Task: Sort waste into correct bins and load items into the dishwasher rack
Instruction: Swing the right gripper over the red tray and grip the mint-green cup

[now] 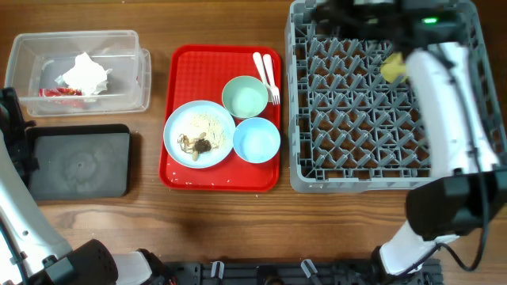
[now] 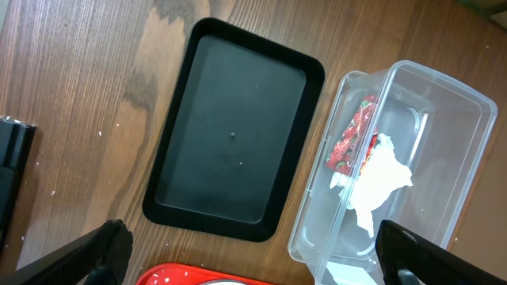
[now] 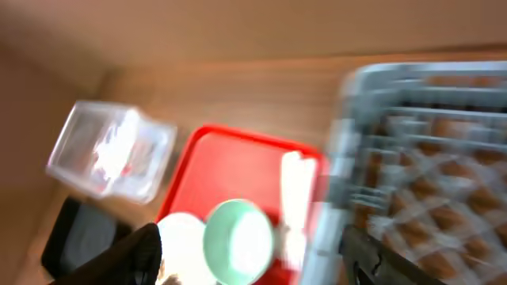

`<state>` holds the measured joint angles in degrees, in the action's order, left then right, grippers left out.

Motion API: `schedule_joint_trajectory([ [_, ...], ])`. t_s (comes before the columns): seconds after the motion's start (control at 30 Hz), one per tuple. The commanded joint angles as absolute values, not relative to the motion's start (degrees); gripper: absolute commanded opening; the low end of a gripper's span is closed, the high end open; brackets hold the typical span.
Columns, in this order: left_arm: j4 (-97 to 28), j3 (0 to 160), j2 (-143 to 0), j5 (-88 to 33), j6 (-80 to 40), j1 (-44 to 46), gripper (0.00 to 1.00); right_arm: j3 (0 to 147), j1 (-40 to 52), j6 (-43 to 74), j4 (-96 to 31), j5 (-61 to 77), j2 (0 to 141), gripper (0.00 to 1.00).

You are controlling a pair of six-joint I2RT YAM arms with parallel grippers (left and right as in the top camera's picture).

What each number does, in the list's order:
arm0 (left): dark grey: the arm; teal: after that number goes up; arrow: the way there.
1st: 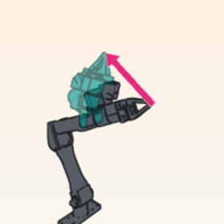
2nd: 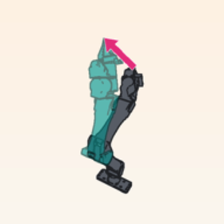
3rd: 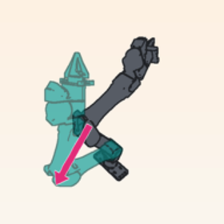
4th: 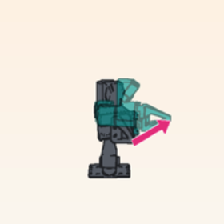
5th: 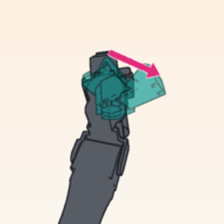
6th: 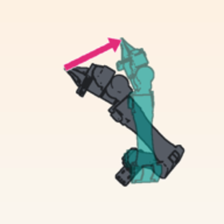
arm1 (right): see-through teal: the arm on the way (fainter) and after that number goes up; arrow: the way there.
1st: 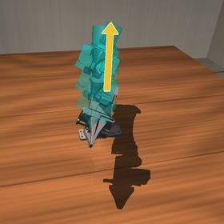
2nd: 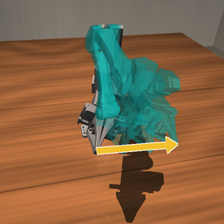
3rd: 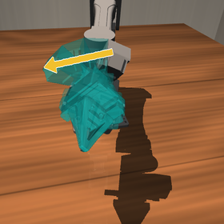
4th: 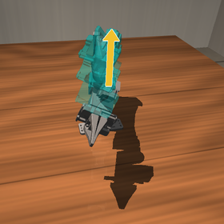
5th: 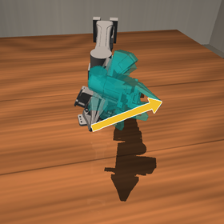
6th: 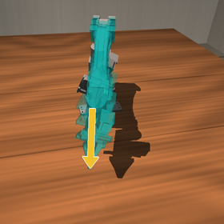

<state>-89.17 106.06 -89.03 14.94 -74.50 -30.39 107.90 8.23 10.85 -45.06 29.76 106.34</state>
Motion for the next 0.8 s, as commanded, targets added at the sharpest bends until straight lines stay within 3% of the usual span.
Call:
schedule_joint_trajectory([
  [0.0, -89.2, 106.0, -89.3, 15.2, -75.5, -30.7, 1.0, 107.3, 19.5, 13.8, -43.7, 13.9, 110.8, 0.75],
  [0.1, -89.2, 106.0, -89.3, 15.2, -75.5, -30.7, 1.0, 107.4, 26.2, 15.2, -42.3, 6.1, 114.5, 0.75],
  [0.23, -89.2, 106.0, -89.3, 15.2, -75.5, -30.7, 1.0, 107.4, 33.2, 15.0, -41.0, 2.5, 120.0, 0.84],
  [0.43, -89.2, 106.0, -89.3, 15.3, -75.5, -30.7, 1.0, 107.4, 38.3, 14.9, -39.2, -5.8, 124.7, 0.82],
  [0.77, -89.2, 106.0, -89.3, 15.2, -75.5, -30.7, 1.0, 107.3, 41.8, 17.1, -37.5, -6.4, 131.7, 0.51],
])
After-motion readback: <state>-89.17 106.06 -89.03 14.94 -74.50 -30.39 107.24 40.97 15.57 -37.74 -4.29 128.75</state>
